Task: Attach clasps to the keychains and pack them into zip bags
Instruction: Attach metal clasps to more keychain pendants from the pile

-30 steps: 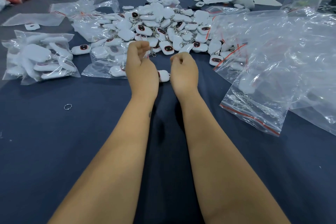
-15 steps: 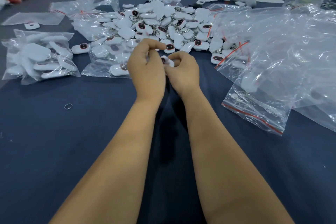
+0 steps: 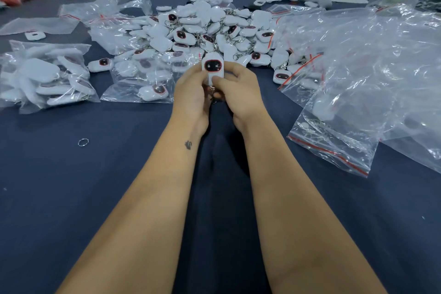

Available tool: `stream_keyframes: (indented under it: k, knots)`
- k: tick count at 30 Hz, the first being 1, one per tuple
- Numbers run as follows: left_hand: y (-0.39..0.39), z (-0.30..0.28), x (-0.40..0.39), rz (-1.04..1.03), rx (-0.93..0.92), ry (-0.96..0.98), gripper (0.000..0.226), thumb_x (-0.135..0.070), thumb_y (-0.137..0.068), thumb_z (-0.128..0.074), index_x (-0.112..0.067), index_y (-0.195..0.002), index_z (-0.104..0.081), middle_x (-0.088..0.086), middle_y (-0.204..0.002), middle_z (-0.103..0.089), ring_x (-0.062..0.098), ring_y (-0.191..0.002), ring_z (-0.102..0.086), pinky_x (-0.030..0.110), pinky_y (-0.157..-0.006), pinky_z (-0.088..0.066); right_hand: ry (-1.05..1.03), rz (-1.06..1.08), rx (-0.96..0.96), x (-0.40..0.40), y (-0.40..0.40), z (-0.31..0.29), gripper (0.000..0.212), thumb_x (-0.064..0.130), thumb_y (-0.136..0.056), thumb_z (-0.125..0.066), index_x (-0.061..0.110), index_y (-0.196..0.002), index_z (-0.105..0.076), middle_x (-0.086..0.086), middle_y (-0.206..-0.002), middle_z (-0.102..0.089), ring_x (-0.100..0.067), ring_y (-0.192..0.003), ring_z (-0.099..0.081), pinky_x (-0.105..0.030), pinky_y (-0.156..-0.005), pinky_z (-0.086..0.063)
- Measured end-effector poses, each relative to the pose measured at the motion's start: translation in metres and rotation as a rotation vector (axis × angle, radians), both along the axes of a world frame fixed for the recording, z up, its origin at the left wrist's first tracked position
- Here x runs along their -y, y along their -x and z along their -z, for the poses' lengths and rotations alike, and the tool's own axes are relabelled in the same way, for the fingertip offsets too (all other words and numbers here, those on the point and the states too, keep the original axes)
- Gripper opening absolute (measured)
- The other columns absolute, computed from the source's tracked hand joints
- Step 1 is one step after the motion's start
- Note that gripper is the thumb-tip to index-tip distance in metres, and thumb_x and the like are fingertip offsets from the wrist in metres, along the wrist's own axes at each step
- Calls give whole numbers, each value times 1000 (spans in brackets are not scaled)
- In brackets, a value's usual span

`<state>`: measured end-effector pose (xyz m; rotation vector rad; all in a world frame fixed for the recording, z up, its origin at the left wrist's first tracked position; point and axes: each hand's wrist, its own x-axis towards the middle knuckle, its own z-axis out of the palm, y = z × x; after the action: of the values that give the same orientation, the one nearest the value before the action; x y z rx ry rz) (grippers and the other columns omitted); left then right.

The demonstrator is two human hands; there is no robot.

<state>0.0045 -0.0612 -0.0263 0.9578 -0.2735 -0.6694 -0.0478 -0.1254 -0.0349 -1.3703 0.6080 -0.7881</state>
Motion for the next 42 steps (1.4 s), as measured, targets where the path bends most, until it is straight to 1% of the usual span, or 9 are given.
stream_keyframes:
  k: [3, 6, 12, 18, 22, 25, 33, 38, 42]
  knots:
    - [0, 1, -1, 17, -3, -30, 31, 4, -93, -41, -8, -111, -63, 0, -69, -62, 8, -55, -56, 17, -48, -44, 20, 14, -24, -1, -1, 0, 28, -4, -87, -56, 5, -113, -64, 1, -79, -72, -7, -69, -63, -19, -60, -48]
    - [2, 1, -1, 35, 17, -31, 27, 0, -94, -40, -12, -104, -63, -7, -60, -62, 4, -52, -58, 16, -48, -45, 23, 24, -48, -2, -2, 0, 25, -3, -81, -59, 16, -98, -65, 6, -73, -70, -4, -65, -62, -19, -59, -47]
    - [1, 2, -1, 68, 74, -40, 30, -2, -96, -42, -15, -100, -69, -1, -76, -70, 7, -65, -63, 16, -53, -47, 18, 36, -61, -4, -2, -1, 26, -6, -81, -58, 18, -91, -62, 2, -71, -68, -5, -58, -59, -17, -54, -48]
    - [3, 2, -1, 45, 51, -63, 36, -3, -100, -41, -10, -130, -61, 11, -116, -69, 13, -83, -63, 18, -57, -47, 19, 61, -54, -6, -1, -2, 19, 0, -78, -60, 17, -82, -65, 7, -62, -64, -5, -58, -58, -15, -51, -46]
    - [6, 0, -1, 32, 30, -47, 35, -4, -103, -40, -16, -129, -60, 12, -128, -65, 13, -88, -63, 17, -57, -49, 41, 78, -60, -6, -1, -2, 19, 2, -82, -56, 19, -78, -64, 6, -65, -63, -8, -64, -59, -18, -52, -46]
    - [6, 0, -2, 46, 34, -27, 33, -4, -103, -40, -17, -124, -62, 7, -118, -69, 14, -93, -64, 18, -58, -48, -6, 71, 2, -7, 0, -3, 25, 6, -85, -55, 22, -69, -65, 8, -65, -63, -12, -68, -58, -22, -52, -47]
    - [3, 1, -5, 97, 60, -9, 34, -2, -97, -41, -17, -94, -71, -5, -74, -71, 5, -66, -64, 18, -57, -46, 18, 97, -38, -10, -2, -3, 21, 9, -89, -54, 22, -78, -67, 0, -80, -66, -12, -75, -58, -24, -61, -48]
    - [2, 1, -6, 96, 5, 21, 37, -2, -95, -44, -19, -79, -73, -5, -69, -70, 5, -61, -64, 17, -54, -46, 42, 105, -65, -11, -2, -5, 16, 6, -89, -52, 11, -84, -67, -7, -82, -63, -16, -76, -52, -35, -71, -45]
    - [1, 2, -5, 93, 34, -4, 31, -1, -94, -46, -17, -89, -72, -4, -73, -71, 5, -64, -64, 18, -56, -46, 52, 125, -75, -12, -2, -5, 18, 8, -89, -53, 16, -81, -67, -4, -83, -65, -14, -77, -55, -35, -73, -47]
